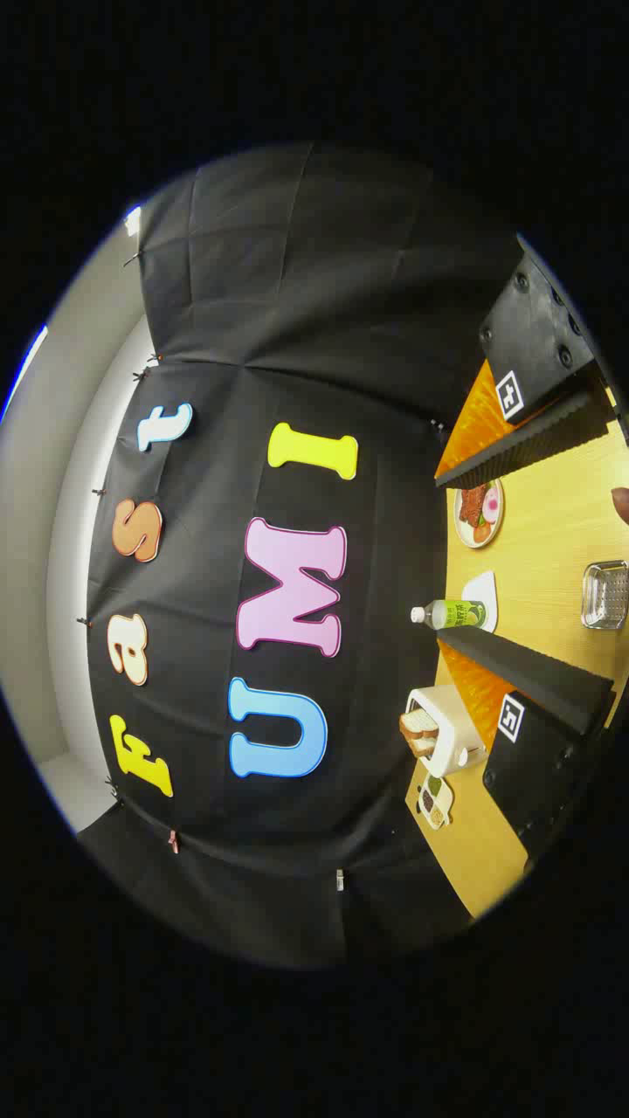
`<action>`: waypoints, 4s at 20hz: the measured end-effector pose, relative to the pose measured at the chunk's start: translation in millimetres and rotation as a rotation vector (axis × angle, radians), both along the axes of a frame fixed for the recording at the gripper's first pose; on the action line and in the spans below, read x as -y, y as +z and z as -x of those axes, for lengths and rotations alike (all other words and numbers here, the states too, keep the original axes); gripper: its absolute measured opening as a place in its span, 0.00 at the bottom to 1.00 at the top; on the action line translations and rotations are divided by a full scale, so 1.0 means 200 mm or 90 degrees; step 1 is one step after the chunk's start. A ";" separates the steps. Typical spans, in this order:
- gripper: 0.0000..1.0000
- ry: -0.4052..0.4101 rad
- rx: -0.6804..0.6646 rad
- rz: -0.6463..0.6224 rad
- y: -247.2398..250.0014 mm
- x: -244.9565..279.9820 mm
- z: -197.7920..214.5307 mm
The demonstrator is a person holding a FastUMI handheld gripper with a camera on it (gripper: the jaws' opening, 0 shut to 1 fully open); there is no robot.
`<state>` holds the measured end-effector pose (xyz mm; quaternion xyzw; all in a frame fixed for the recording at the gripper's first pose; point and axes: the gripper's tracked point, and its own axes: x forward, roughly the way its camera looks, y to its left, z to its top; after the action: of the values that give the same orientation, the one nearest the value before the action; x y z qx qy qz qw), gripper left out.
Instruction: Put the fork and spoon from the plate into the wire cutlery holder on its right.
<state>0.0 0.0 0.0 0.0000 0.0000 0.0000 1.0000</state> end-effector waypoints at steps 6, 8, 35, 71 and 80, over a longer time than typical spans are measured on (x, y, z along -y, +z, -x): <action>0.97 0.025 0.022 -0.021 0.04 -0.09 -0.03; 0.97 0.022 0.052 0.009 0.10 -0.09 -0.06; 0.97 0.110 0.047 0.023 0.19 -0.41 -0.09; 0.37 0.182 -0.844 0.040 -1.71 -1.34 0.46; 0.13 0.190 -0.864 -0.045 -1.65 -1.34 0.45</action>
<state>-90.9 267.3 -330.1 0.0325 0.6251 0.1373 0.7677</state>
